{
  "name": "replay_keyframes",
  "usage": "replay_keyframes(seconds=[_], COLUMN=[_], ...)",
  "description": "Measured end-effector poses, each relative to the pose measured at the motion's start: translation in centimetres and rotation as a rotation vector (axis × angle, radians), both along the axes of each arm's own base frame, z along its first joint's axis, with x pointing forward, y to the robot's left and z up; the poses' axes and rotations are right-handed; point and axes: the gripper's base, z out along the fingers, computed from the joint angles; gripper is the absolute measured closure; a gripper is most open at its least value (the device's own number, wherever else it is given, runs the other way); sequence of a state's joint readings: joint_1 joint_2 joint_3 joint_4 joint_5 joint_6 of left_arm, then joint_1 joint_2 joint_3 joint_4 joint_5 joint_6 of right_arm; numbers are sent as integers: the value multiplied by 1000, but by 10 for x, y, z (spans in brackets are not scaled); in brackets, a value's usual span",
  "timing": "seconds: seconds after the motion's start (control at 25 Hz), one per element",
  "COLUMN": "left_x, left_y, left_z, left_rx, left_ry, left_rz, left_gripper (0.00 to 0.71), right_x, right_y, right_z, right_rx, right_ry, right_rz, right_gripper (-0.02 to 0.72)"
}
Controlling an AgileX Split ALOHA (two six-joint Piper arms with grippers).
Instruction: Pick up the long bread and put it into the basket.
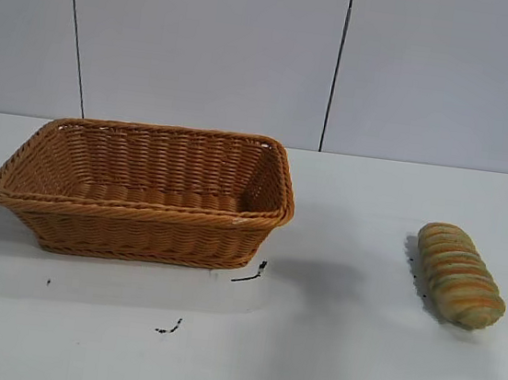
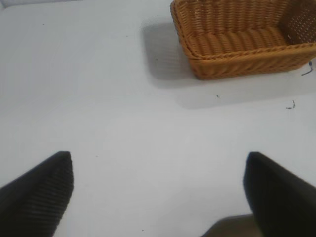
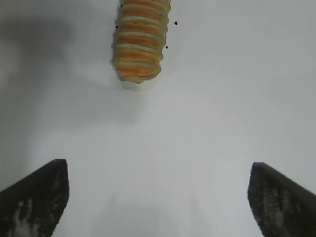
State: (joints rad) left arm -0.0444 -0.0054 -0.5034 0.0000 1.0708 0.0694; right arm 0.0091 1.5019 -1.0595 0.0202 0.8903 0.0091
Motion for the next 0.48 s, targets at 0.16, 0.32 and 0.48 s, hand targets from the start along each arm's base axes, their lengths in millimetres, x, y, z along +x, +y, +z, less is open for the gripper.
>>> replay_keyframes(seconds=[0.16, 0.32, 0.48], left_x=[0, 0, 0], left_y=[0, 0, 0], left_z=[0, 0, 0], left_rx=[0, 0, 0], left_ry=[0, 0, 0], left_rz=[0, 0, 0], left_gripper=[14, 14, 14], right_x=[29, 52, 72], right_y=[11, 18, 19], right_z=[-22, -42, -66], right_rx=[-8, -1, -2], right_ry=[26, 19, 32], right_rz=[45, 36, 25], right_gripper=[22, 22, 22])
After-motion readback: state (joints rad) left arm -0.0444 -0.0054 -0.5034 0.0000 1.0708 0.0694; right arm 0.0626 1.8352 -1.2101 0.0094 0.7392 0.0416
